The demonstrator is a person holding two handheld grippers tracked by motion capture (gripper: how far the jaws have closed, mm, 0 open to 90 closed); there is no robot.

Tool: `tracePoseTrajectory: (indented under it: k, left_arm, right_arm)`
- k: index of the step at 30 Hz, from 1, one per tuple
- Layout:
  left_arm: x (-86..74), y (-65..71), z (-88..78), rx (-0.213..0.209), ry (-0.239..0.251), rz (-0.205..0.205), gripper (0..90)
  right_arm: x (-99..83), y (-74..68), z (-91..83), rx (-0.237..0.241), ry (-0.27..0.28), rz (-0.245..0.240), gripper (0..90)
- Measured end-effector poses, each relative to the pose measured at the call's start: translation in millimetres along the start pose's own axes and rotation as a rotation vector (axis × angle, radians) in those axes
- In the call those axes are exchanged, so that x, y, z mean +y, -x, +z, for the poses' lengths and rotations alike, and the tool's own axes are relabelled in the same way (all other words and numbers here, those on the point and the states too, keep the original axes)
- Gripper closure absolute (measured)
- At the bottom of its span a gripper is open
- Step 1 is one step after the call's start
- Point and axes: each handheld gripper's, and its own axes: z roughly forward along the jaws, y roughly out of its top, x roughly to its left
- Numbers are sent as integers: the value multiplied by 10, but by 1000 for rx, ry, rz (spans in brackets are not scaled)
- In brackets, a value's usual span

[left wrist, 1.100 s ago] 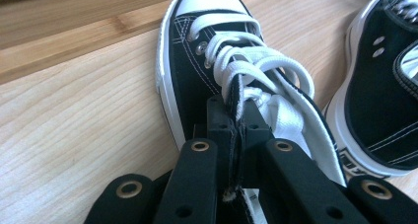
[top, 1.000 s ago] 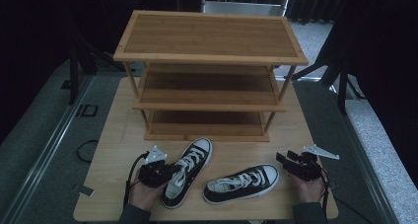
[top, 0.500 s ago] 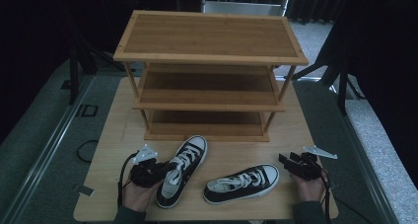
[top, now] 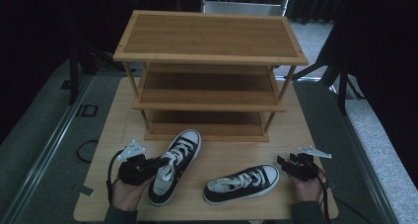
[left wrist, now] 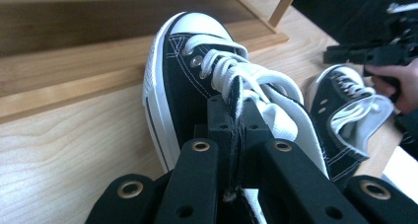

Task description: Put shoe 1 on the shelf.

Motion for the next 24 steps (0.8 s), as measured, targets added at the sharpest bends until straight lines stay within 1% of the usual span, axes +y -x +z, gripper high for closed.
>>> tracePoseTrajectory:
  k: [3, 4, 7, 9, 12, 15, 17, 22, 24]
  left_arm:
    - [39, -35, -48, -33, 12, -14, 881]
    - [64, -57, -84, -52, 21, -12, 881]
    - [92, -64, -123, -61, 27, -9, 880]
    - [138, -59, -178, -60, 35, -4, 880]
    - [170, -60, -209, -60, 40, 0, 880]
    - [213, -63, -244, -59, 51, -8, 880]
    - [242, -72, -264, -62, 52, -21, 880]
    - [292, -77, -306, -67, 60, -24, 880]
    - [337, -81, -341, -75, 71, -32, 880]
  right_arm:
    - [-1, -2, 3, 1, -2, 0, 402]
    - [-1, -3, 6, 0, -4, -4, 400]
    - [-2, -6, 10, -3, -6, -8, 398]
    - [-4, -12, 18, -10, -10, -15, 395]
    - [-5, -22, 23, -12, -13, -21, 390]
    - [-5, -31, 33, -15, -18, -31, 386]
    - [-4, -38, 38, -18, -18, -35, 383]
    - [-4, -38, 40, -18, -18, -39, 379]
    - [-6, -43, 44, -19, -16, -41, 374]
